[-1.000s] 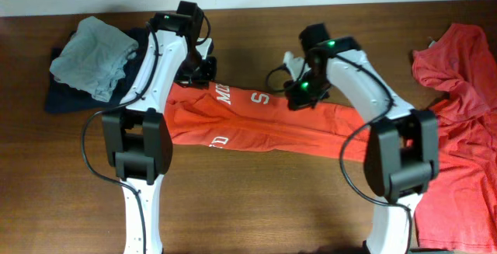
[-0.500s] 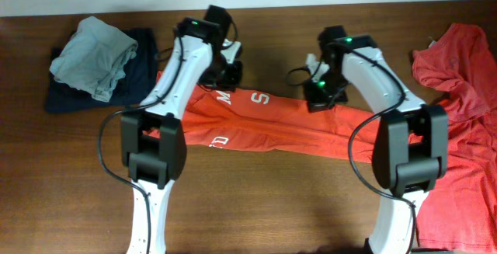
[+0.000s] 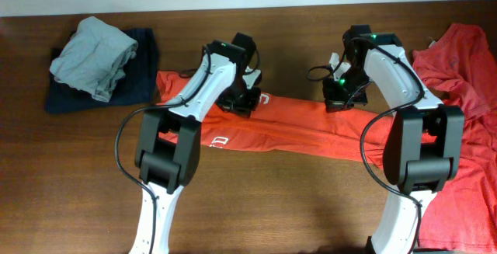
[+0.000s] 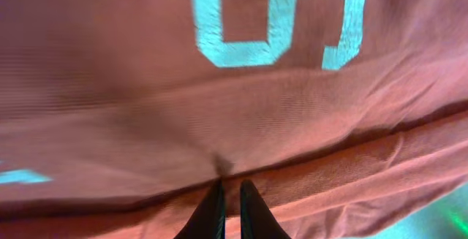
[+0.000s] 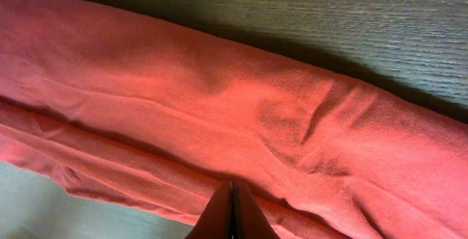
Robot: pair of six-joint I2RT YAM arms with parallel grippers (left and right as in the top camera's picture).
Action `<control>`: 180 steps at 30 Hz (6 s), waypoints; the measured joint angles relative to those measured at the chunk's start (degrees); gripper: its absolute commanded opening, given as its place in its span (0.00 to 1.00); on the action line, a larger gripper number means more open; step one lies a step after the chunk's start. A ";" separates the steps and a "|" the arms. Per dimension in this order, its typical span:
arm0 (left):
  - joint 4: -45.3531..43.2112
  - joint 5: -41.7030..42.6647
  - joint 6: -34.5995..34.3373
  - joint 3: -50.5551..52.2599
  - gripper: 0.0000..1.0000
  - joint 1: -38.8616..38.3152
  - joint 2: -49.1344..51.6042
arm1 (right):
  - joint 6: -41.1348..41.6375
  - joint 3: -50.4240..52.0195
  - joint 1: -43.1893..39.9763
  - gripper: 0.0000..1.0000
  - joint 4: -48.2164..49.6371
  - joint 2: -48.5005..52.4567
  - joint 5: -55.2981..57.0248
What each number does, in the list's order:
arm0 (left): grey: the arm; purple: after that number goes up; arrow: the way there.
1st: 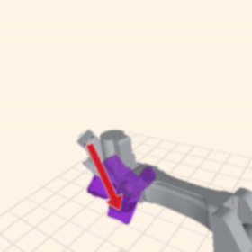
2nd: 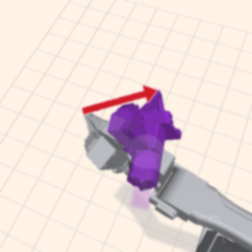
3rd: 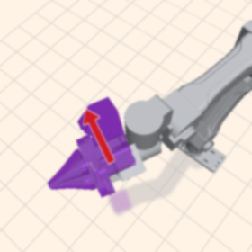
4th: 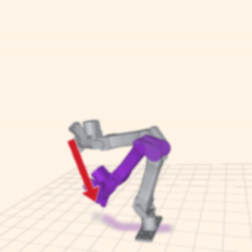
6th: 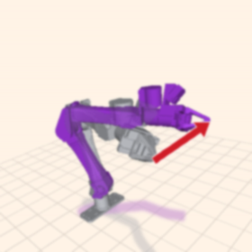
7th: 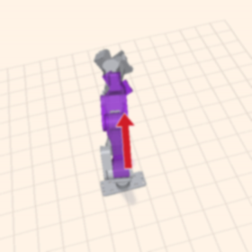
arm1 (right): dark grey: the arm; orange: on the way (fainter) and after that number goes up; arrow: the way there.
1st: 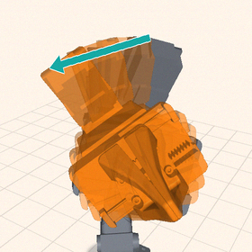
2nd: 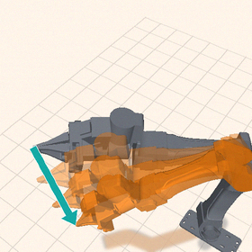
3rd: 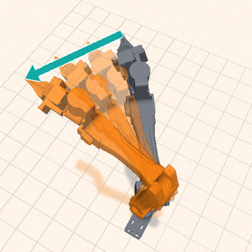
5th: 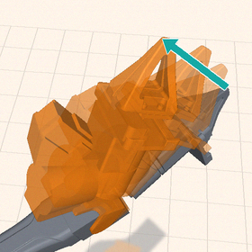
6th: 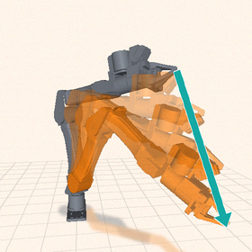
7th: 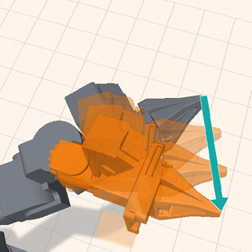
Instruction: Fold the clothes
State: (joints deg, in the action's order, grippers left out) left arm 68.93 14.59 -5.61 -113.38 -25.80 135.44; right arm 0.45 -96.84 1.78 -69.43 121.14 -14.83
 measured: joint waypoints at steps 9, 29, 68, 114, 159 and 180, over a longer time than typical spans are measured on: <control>1.29 0.04 -0.07 2.19 0.01 -1.14 0.00 | 0.00 0.00 0.00 0.04 -0.24 0.00 1.33; 9.27 -7.43 -1.73 -3.56 0.01 -0.90 -0.74 | 0.00 0.00 0.00 0.04 -0.68 0.00 2.97; 12.55 -11.89 -3.50 -4.20 0.01 6.43 4.61 | 2.71 0.00 -9.92 0.12 -6.54 0.00 6.78; 0.79 -16.65 -3.02 -11.02 0.08 6.78 0.72 | 8.96 13.05 -13.27 0.06 11.93 -3.23 11.78; 2.75 -16.98 -2.36 -11.34 0.70 7.48 0.72 | -7.08 23.91 -26.71 0.04 34.34 -6.45 -2.71; 10.80 -17.00 -2.36 -26.99 0.71 24.52 0.74 | -10.69 10.14 -34.18 0.04 27.61 -5.66 -3.91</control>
State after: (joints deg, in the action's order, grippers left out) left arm 79.72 -2.42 -7.97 -140.38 -1.28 136.18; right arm -10.24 -86.70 -32.40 -41.82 115.48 -18.74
